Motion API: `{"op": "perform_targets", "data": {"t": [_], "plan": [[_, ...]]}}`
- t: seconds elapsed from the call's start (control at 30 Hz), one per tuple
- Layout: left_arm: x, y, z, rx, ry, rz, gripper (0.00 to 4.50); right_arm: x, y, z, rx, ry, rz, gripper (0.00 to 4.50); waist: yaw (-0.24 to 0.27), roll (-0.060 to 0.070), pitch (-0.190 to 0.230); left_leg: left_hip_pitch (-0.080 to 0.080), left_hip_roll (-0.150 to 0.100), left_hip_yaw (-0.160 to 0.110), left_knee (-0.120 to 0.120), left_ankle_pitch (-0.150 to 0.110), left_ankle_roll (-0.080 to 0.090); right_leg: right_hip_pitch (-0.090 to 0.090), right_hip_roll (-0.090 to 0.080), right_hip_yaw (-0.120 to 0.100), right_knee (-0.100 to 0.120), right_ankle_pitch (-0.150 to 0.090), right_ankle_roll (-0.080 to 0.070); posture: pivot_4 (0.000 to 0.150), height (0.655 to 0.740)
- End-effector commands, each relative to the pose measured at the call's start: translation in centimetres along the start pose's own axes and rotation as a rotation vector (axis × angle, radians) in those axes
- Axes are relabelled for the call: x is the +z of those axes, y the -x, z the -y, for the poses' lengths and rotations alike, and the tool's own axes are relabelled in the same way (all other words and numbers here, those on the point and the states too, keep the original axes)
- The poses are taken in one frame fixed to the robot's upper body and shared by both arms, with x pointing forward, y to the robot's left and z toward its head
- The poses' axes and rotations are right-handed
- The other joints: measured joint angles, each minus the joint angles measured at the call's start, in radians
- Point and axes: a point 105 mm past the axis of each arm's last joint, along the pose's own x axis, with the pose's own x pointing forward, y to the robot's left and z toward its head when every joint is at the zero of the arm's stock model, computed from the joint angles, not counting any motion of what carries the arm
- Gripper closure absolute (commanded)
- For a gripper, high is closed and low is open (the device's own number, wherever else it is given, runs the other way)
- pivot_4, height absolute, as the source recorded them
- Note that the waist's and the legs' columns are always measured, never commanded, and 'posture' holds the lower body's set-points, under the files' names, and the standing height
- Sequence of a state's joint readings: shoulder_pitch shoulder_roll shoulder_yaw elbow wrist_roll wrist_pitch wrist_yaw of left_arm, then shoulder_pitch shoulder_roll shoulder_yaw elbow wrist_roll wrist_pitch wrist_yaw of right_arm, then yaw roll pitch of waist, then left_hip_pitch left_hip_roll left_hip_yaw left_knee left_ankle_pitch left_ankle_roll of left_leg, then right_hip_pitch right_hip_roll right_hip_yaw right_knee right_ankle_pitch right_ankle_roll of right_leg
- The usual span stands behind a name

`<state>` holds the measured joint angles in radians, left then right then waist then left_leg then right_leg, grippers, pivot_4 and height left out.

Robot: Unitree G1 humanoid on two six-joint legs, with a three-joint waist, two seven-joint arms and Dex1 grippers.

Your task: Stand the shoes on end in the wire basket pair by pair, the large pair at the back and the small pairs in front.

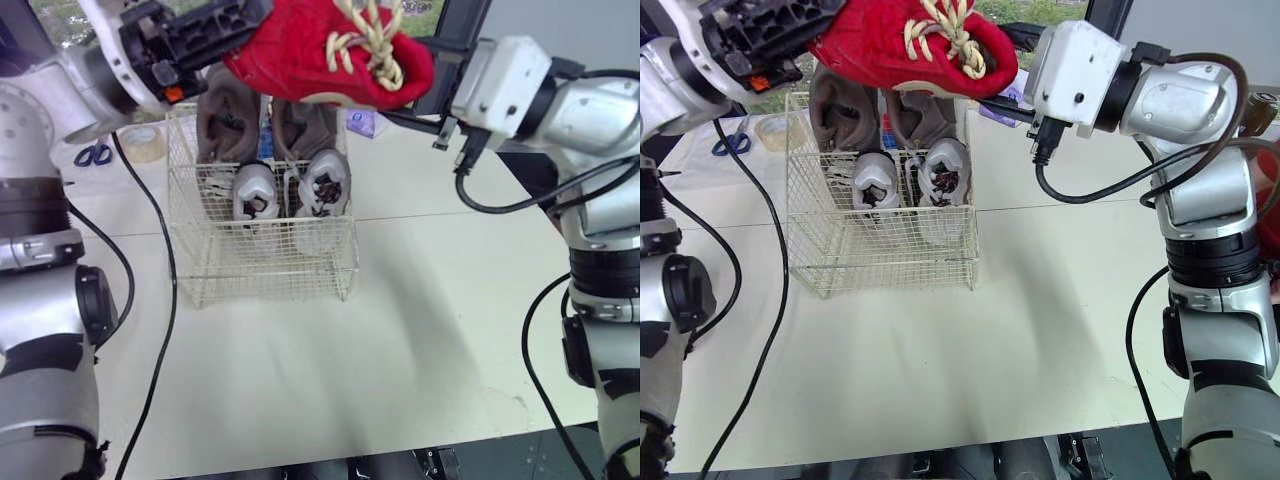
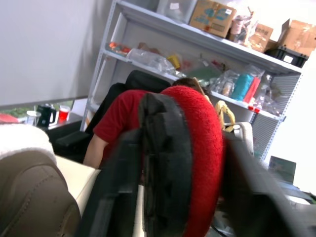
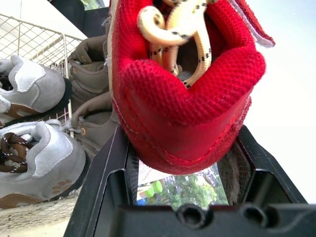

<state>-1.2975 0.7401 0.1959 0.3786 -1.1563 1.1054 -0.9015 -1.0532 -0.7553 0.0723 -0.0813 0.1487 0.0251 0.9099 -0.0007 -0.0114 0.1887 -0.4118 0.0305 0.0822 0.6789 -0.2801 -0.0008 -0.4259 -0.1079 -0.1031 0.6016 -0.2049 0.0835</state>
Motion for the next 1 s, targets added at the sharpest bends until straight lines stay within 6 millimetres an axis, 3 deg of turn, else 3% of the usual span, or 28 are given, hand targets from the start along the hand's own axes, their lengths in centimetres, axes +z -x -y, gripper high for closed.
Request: {"op": "perform_targets", "data": {"t": [0.03, 0.07, 0.1, 0.13, 0.23, 0.27, 0.33, 0.43, 0.5, 0.57, 0.73, 0.87, 1.0], "plan": [[1.2, 0.0, 1.4, -0.031, -0.041, 0.032, 4.29, 1.5, 0.3, 0.8, -0.033, 0.045, 0.036, 2.74, -0.001, 0.000, 0.000, 0.000, 0.000, 0.000, 0.000, 0.000, 0.000, 0.000, 0.000, 0.000, 0.000, 0.000, 0.000, 0.150, 0.7400], [1.3, 0.1, 1.5, -0.032, -0.037, 0.041, 4.29, 1.4, 0.4, 0.9, -0.038, 0.044, 0.031, 2.74, -0.001, 0.000, 0.000, 0.000, 0.000, 0.000, 0.000, 0.000, 0.000, 0.000, 0.000, 0.000, 0.000, 0.000, 0.000, 0.150, 0.7400], [1.7, 0.4, 1.5, -0.021, -0.027, 0.084, 4.29, 0.7, 0.9, 1.3, -0.072, 0.011, 0.007, 1.94, -0.002, 0.000, 0.000, 0.000, 0.000, 0.000, 0.001, 0.000, 0.000, 0.000, 0.000, 0.000, 0.001, 0.000, 0.000, 0.150, 0.7400], [2.0, 0.8, 1.5, -0.012, -0.019, 0.115, 4.29, 0.1, 1.2, 1.6, -0.097, -0.013, -0.012, 1.69, -0.002, 0.000, 0.000, 0.000, 0.000, 0.000, 0.001, 0.000, 0.000, 0.000, -0.001, 0.000, 0.001, 0.000, 0.000, 0.150, 0.7400], [3.1, 2.0, 1.4, 0.022, 0.000, 0.261, 4.29, -1.9, 3.0, 2.8, -0.222, -0.190, -0.042, 0.21, -0.004, -0.001, 0.000, 0.000, 0.000, -0.001, 0.002, 0.000, 0.000, 0.000, -0.002, 0.001, 0.003, 0.000, 0.000, 0.150, 0.7400], [3.6, 2.5, 1.3, 0.032, 0.010, 0.317, 4.29, -2.4, 3.5, 3.1, -0.267, -0.258, -0.037, 0.04, -0.006, -0.001, 0.000, 0.000, 0.001, -0.001, 0.003, 0.000, 0.000, 0.000, -0.003, 0.000, 0.004, 0.000, 0.000, 0.150, 0.7400], [4.2, 3.2, 1.3, 0.044, 0.024, 0.430, 4.29, -2.8, 4.3, 3.6, -0.357, -0.390, 0.004, 0.04, -0.008, -0.001, 0.000, 0.002, 0.000, -0.003, 0.004, 0.000, 0.000, 0.000, -0.006, 0.001, 0.009, 0.000, 0.000, 0.150, 0.7400], [5.0, 3.7, 1.6, 0.011, 0.048, 0.704, 4.29, -0.5, 4.1, 5.6, -0.599, -1.036, 0.479, 0.04, -0.011, -0.002, 0.000, 0.004, 0.000, -0.003, 0.004, 0.000, 0.000, 0.001, -0.007, 0.001, 0.011, 0.000, 0.000, 0.150, 0.7400], [4.1, 2.9, 1.7, 0.005, 0.070, 0.735, 4.29, 1.1, 3.2, 5.5, -0.555, -1.320, 0.688, 0.04, -0.012, -0.001, 0.000, 0.004, 0.001, -0.004, 0.004, 0.002, -0.003, 0.001, -0.006, 0.001, 0.012, 0.002, -0.002, 0.150, 0.7400], [3.3, 2.2, 1.3, 0.000, 0.108, 0.774, 4.29, 2.0, 1.9, 4.5, -0.492, -1.488, 0.772, 0.04, -0.012, -0.001, 0.000, 0.004, 0.001, -0.004, 0.003, 0.002, -0.004, 0.000, -0.005, 0.000, 0.013, 0.002, -0.002, 0.150, 0.7400], [1.1, 0.4, 0.5, 0.023, 0.159, 0.759, 4.29, 3.0, 0.0, 3.5, -0.448, -1.665, 0.831, 0.04, -0.009, -0.002, 0.000, 0.003, -0.002, -0.002, 0.004, -0.002, 0.005, 0.000, -0.005, 0.000, 0.012, 0.002, -0.002, 0.150, 0.7400], [-0.8, -1.0, 0.2, 0.020, 0.191, 0.692, 4.29, 3.8, -0.6, 3.4, -0.435, -1.685, 0.860, 0.04, -0.010, -0.002, -0.001, 0.003, -0.004, -0.002, 0.004, -0.003, 0.006, 0.001, -0.005, 0.000, 0.012, 0.002, -0.002, 0.150, 0.7400], [-1.9, -1.2, 0.1, 0.011, 0.221, 0.661, 4.29, 3.7, -1.3, 2.9, -0.429, -1.684, 0.844, 0.04, -0.012, -0.002, -0.001, 0.002, -0.003, -0.003, 0.004, -0.003, 0.006, 0.001, -0.005, 0.000, 0.012, 0.002, -0.002, 0.150, 0.7400]]}}
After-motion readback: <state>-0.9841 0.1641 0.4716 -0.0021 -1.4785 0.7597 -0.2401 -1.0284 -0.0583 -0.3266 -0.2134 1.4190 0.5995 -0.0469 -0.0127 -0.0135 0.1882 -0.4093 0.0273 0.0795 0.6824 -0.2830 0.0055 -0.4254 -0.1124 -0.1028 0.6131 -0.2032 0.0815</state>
